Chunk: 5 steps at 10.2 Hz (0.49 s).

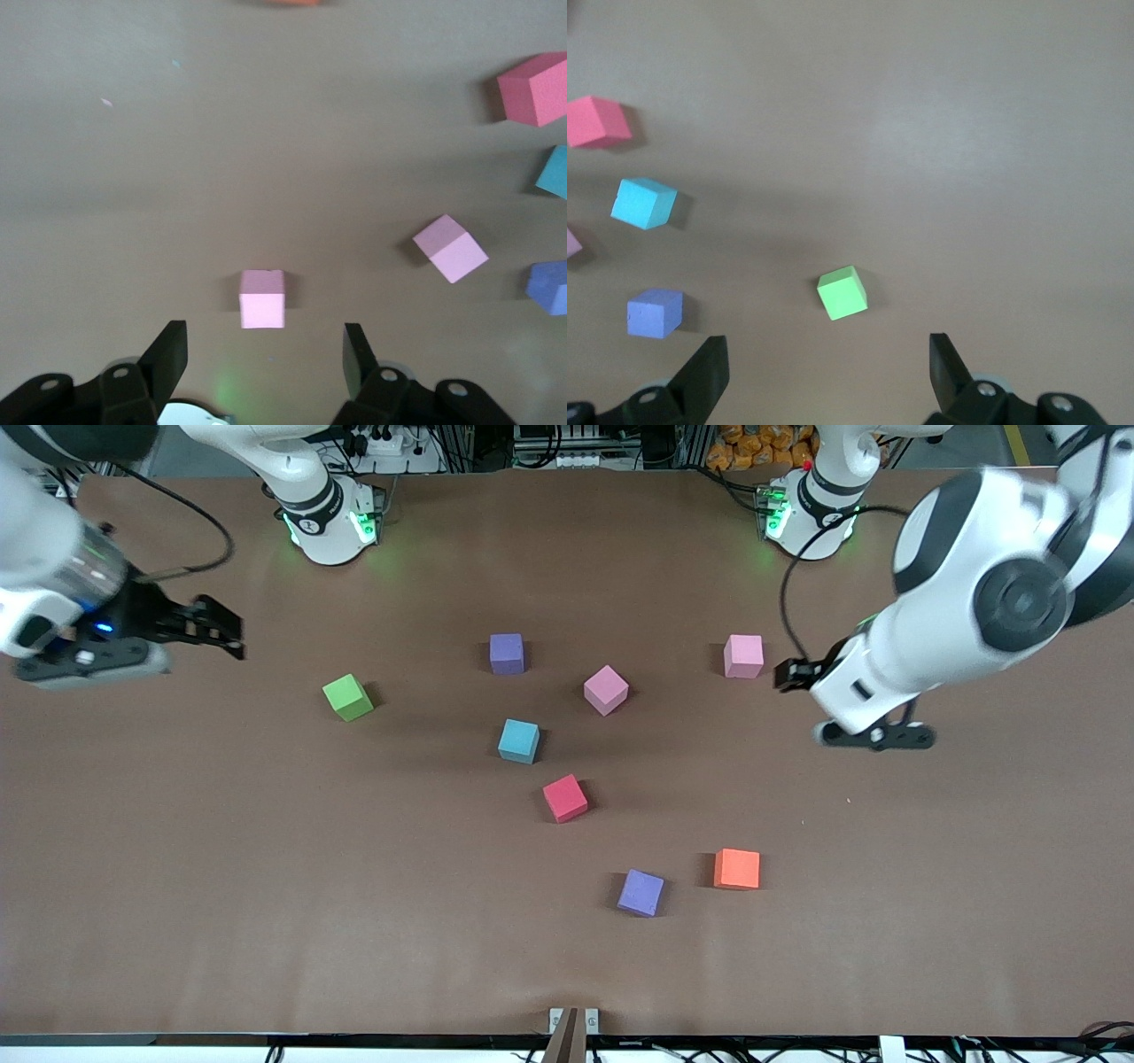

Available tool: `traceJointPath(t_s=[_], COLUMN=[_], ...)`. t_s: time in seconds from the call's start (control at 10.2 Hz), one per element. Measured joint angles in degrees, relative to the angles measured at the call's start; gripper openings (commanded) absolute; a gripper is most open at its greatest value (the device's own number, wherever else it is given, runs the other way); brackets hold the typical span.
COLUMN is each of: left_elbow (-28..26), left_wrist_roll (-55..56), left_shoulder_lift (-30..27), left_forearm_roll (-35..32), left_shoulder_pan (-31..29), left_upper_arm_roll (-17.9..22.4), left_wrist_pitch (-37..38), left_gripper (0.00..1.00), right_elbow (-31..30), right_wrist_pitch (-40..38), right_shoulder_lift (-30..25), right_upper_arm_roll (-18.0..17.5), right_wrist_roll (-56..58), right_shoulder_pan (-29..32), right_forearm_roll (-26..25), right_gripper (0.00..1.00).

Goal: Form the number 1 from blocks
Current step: 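Move the right gripper over the purple cube while the left gripper advances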

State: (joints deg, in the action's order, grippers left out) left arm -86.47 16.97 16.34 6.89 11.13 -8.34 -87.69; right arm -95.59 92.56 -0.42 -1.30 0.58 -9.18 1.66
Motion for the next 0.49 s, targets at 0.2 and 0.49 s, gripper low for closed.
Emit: traceJointPath(t_s=[0.2, 0.49], left_elbow=[-0.2, 0.0], left_wrist_roll=[0.2, 2.0], left_shoulder_lift=[5.6, 12.7], left_forearm_roll=[1.6, 4.1], left_shoulder_pan=[1.2, 3.3], left_upper_arm_roll=[0.0, -0.1], left_wrist_pitch=[-1.8, -4.2], left_gripper=[0.79, 0.79], right_elbow=[-3.8, -14.4], right_wrist_pitch=[5.4, 13.5], right_shoulder_lift=[2.5, 3.3], right_upper_arm_roll=[-0.1, -3.9], right_wrist_roll=[-0.3, -5.9], right_shoulder_pan=[-2.6, -3.3], right_forearm_roll=[0.1, 0.3], right_gripper=[1.00, 1.00])
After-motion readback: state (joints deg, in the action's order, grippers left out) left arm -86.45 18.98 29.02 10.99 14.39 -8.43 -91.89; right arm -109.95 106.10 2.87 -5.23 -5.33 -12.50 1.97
